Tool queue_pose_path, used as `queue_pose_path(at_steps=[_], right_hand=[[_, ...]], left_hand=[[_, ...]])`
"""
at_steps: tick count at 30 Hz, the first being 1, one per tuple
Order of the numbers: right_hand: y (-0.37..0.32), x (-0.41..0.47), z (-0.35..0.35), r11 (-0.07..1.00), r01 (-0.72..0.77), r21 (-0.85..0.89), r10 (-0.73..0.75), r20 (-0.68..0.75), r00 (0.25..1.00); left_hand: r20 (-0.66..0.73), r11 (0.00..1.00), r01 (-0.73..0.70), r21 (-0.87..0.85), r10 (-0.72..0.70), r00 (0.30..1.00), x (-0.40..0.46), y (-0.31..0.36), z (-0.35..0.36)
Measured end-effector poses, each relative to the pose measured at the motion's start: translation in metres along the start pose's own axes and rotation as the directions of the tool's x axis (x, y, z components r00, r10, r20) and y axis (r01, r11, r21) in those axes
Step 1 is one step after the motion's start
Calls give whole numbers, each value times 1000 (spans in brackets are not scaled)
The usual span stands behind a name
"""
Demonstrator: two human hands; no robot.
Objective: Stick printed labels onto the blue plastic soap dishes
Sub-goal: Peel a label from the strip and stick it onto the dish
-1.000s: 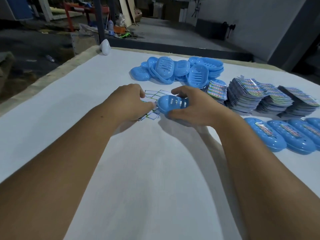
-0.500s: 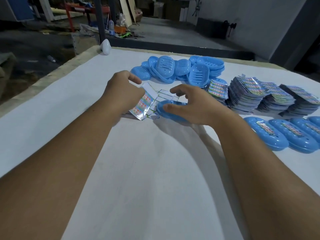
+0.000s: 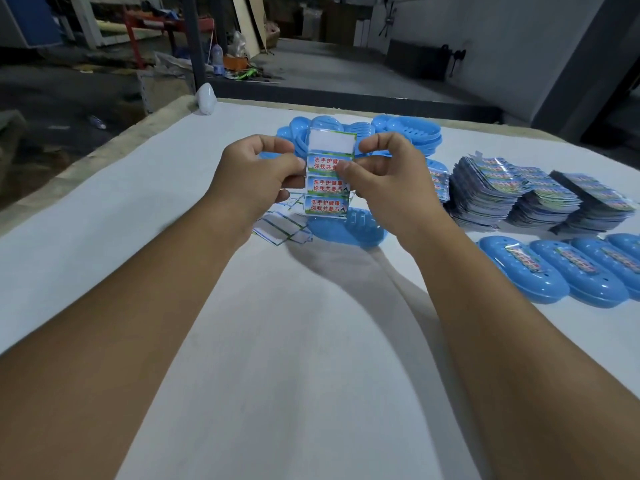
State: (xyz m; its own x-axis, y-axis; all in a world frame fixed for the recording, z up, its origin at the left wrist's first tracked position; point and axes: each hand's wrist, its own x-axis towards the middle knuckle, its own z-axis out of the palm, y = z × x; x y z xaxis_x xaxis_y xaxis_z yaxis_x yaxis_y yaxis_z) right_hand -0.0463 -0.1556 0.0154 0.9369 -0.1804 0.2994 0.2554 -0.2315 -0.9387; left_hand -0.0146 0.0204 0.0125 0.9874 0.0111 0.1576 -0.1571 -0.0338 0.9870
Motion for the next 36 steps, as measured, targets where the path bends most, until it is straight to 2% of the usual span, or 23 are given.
queue_pose_path(at_steps=[4,15,19,21,26,32,36], right_hand=[[2,0,0,999,-4,-40,3,-18,1000],[5,4,1,999,-29,-40,28,-18,999],[11,5,2,947,62,-314,-88,-69,994],[11,4,3,921,94,-379,-121,-48,992],[5,-2,7,948,140,-287,-132,47,990],[4,-2,6,955,118,-271,-107,55,993],[4,-1,6,955,93,-281,-83,46,995]], left_hand=[[-15,992,-57,109,59,998,-2,1,1],[15,973,-128,194,127,992,-3,2,0],[33,972,-158,172,154,987,-6,3,0],[43,969,-177,174,172,984,-8,4,0],[92,957,-227,181,213,973,-10,3,2],[111,948,-254,192,236,965,-11,1,2],[64,939,-255,232,247,967,-9,1,2]])
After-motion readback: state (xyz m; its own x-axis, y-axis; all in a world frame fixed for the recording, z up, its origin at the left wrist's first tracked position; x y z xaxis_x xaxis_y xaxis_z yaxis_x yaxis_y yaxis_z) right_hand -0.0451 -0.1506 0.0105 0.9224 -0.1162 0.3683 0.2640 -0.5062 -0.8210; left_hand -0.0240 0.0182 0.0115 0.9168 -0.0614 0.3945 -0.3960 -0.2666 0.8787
